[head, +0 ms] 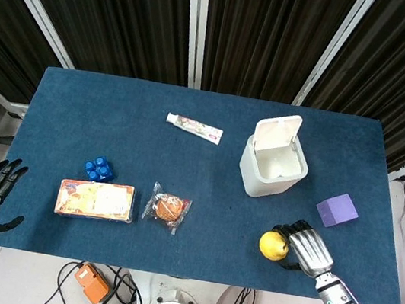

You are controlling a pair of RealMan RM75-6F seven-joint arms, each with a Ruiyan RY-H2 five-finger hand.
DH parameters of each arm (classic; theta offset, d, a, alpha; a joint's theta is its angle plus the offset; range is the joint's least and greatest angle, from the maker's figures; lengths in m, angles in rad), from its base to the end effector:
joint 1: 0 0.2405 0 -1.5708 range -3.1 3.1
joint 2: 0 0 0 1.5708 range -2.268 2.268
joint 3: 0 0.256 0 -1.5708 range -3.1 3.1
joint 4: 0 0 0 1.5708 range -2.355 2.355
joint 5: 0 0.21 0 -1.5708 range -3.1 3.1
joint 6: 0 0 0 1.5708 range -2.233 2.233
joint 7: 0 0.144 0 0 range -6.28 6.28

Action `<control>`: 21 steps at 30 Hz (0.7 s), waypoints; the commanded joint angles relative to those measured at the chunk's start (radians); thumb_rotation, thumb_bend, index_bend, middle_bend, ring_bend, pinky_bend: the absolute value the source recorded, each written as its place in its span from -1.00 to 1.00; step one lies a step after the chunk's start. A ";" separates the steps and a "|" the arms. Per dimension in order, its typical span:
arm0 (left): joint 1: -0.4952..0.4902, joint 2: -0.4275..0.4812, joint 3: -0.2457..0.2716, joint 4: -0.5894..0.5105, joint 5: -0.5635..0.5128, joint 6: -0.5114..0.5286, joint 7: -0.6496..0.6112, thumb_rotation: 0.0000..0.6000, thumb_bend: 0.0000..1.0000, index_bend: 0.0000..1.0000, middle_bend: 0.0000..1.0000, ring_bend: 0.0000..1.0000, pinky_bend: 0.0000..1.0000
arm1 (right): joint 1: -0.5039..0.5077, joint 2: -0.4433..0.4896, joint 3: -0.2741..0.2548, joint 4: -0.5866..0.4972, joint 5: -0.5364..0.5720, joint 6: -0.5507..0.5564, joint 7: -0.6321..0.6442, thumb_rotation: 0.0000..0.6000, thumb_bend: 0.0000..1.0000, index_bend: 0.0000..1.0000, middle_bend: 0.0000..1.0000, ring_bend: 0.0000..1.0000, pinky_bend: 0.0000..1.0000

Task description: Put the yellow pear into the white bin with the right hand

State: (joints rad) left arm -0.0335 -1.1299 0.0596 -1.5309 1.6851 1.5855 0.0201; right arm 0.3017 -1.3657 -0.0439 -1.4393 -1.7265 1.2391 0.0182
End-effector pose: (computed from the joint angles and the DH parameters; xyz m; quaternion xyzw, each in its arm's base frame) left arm -0.3120 0.1409 0.1505 -0.6555 -0.3419 -0.3787 0.5567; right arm -0.2658 -0.2116 0.0377 0.7508 -0.3661 0.3866 0.3908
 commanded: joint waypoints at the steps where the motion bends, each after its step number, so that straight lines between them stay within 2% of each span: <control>1: 0.000 0.000 0.001 0.000 0.002 0.000 0.000 1.00 -0.77 -1.00 -1.00 -1.00 -0.93 | -0.034 0.024 0.032 -0.015 -0.050 0.177 0.080 1.00 -0.19 0.42 0.07 -0.05 -0.25; 4: 0.000 0.001 0.000 -0.001 0.003 0.002 -0.001 1.00 -0.77 -1.00 -1.00 -1.00 -0.93 | -0.038 0.073 0.081 -0.073 -0.043 0.257 0.108 1.00 -0.19 0.41 0.07 -0.05 -0.24; 7: 0.000 0.001 -0.003 -0.001 0.002 0.004 -0.002 1.00 -0.77 -1.00 -1.00 -1.00 -0.93 | -0.009 0.138 0.147 -0.178 0.007 0.252 0.116 1.00 -0.19 0.39 0.07 -0.05 -0.24; 10: -0.002 0.001 -0.005 -0.002 -0.001 -0.001 -0.005 1.00 -0.77 -1.00 -1.00 -1.00 -0.93 | 0.042 0.196 0.231 -0.281 0.111 0.180 0.060 1.00 -0.19 0.35 0.07 -0.05 -0.24; 14: -0.005 0.000 -0.007 -0.004 -0.006 -0.009 0.000 1.00 -0.77 -1.00 -1.00 -1.00 -0.93 | 0.142 0.213 0.348 -0.347 0.328 0.032 -0.121 1.00 -0.19 0.29 0.07 -0.05 -0.24; 17: -0.006 0.002 -0.007 -0.005 -0.007 -0.012 -0.002 1.00 -0.77 -1.00 -1.00 -1.00 -0.93 | 0.214 0.193 0.392 -0.332 0.468 -0.063 -0.216 1.00 -0.19 0.27 0.07 -0.05 -0.24; 21: -0.007 0.005 -0.008 -0.004 -0.011 -0.014 -0.010 1.00 -0.77 -1.00 -1.00 -1.00 -0.93 | 0.283 0.154 0.403 -0.293 0.597 -0.142 -0.317 1.00 -0.19 0.12 0.05 -0.13 -0.24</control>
State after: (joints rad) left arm -0.0404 -1.1255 0.0517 -1.5351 1.6749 1.5721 0.0106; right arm 0.5014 -1.1901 0.3118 -1.7421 -1.2459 1.1928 -0.1939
